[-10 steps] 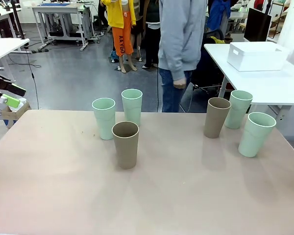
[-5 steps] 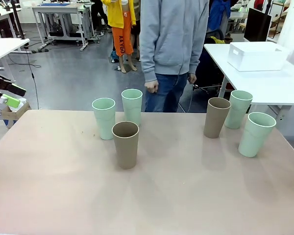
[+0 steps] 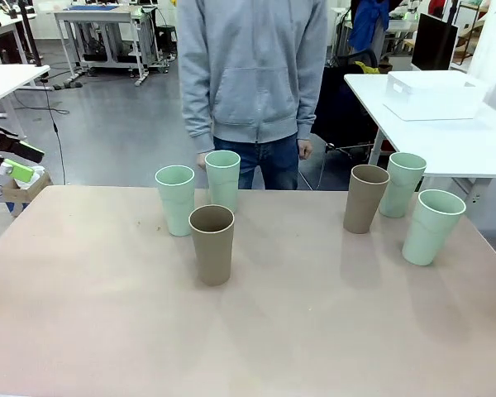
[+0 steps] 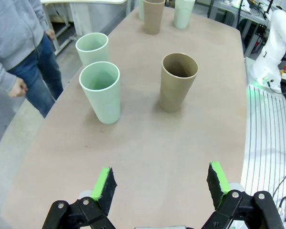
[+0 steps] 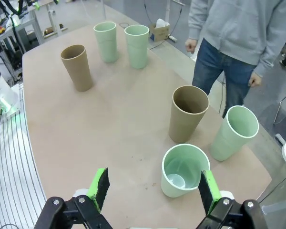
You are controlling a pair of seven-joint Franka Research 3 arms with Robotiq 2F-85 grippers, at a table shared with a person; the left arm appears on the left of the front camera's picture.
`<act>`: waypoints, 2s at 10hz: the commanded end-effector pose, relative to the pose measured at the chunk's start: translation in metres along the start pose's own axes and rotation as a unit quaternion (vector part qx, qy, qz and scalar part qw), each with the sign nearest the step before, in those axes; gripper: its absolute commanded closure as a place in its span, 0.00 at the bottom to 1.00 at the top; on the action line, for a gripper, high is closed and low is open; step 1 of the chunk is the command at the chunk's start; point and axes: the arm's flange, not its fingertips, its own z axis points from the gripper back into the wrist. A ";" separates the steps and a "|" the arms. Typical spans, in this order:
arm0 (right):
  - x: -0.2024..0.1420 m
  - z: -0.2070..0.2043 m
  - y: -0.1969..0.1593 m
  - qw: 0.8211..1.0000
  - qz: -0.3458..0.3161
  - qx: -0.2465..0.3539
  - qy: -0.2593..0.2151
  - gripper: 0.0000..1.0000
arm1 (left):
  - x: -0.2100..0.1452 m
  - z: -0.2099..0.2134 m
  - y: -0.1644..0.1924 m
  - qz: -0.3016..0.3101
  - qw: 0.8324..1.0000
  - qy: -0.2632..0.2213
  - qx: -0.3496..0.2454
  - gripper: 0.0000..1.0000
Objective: Stack the cups and store them in the basket.
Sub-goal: Pick up two Reusable plastic cups , one in each hand.
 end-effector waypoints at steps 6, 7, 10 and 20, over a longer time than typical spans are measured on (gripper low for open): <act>0.000 0.000 -0.003 1.000 0.012 0.002 -0.009 0.00 | 0.001 0.001 0.003 -0.009 1.000 -0.010 -0.003 0.00; 0.000 0.000 -0.003 1.000 0.012 0.002 -0.009 0.00 | 0.001 0.001 0.003 -0.009 1.000 -0.010 -0.003 0.00; 0.000 0.000 -0.003 1.000 0.012 0.002 -0.009 0.00 | 0.001 0.001 0.003 -0.009 1.000 -0.010 -0.003 0.00; 0.000 0.000 -0.003 1.000 0.012 0.002 -0.009 0.00 | 0.001 0.001 0.003 -0.009 1.000 -0.010 -0.003 0.00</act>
